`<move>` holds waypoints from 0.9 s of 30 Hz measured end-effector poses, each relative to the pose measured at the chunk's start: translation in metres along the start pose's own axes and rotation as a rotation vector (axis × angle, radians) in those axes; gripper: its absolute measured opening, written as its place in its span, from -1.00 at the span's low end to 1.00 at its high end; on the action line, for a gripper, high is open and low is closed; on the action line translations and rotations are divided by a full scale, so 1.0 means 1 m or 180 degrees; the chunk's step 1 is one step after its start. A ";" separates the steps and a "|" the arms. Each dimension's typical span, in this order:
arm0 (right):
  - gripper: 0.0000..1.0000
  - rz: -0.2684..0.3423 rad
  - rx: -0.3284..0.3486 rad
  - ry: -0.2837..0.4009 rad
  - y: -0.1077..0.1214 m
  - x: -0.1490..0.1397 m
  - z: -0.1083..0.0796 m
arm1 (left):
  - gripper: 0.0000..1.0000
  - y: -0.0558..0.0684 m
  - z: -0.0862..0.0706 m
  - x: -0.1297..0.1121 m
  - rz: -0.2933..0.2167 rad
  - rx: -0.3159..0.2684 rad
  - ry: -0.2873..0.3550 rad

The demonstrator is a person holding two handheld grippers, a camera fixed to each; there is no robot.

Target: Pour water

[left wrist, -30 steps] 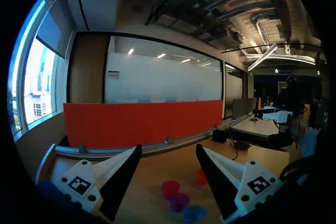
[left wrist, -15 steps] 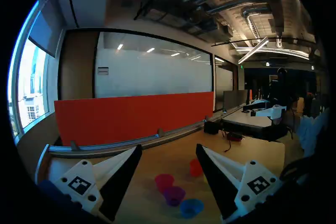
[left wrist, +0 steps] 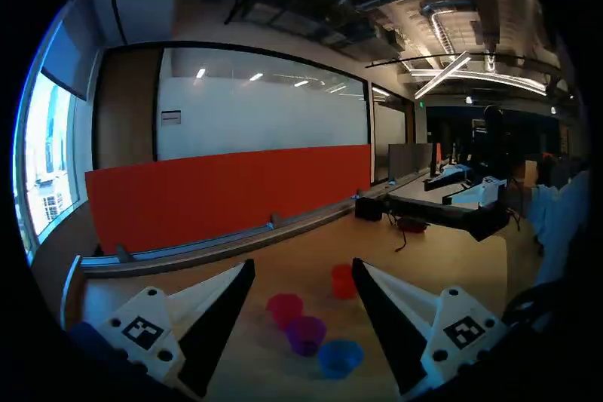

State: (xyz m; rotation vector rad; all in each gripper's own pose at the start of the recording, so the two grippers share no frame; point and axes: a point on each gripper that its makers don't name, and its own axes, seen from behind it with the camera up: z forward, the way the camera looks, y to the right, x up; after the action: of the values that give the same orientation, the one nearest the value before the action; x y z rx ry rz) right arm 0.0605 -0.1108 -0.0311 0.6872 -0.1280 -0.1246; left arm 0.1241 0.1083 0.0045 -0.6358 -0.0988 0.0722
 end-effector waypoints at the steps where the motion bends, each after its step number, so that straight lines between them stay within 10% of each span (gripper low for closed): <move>1: 0.99 -0.0004 0.0013 -0.0020 -0.001 -0.004 0.001 | 0.91 0.001 0.000 -0.003 0.0002 -0.0015 -0.0016; 27: 1.00 -0.0074 0.0275 -0.0552 -0.025 -0.103 0.015 | 0.91 0.025 0.011 -0.108 0.0124 -0.0234 -0.0486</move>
State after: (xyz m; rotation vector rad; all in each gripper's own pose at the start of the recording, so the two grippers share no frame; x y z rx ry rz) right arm -0.0453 -0.1231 -0.0429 0.7638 -0.2930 -0.2017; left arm 0.0143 0.1241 -0.0091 -0.7052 -0.2372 0.1555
